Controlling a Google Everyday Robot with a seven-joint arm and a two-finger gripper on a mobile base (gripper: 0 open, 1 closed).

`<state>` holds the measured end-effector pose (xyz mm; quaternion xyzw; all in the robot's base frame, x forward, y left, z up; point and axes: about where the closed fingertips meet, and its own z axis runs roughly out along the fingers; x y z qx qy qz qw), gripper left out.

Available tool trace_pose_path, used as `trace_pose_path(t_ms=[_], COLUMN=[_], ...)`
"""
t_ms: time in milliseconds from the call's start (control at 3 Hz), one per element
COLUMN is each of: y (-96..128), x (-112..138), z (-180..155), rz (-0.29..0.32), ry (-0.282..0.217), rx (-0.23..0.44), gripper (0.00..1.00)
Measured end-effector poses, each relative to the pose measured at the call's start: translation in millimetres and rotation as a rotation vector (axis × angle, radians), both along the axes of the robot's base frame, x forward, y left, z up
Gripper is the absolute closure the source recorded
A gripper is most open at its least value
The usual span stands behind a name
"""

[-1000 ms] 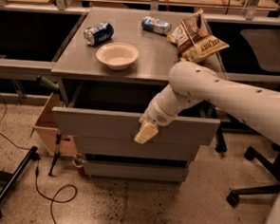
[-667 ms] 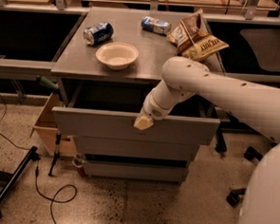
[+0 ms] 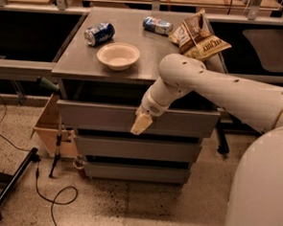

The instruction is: Close top drawer

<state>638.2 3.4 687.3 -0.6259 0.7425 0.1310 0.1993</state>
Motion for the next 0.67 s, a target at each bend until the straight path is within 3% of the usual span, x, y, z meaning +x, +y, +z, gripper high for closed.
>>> trace_pose_path(t_ms=[333, 667], y=[1.0, 0.3], x=[5.0, 5.5], z=[0.2, -0.8], rz=[-0.01, -0.011], ry=[-0.003, 0.0], rx=[0.001, 0.002], gripper=[0.13, 0.0])
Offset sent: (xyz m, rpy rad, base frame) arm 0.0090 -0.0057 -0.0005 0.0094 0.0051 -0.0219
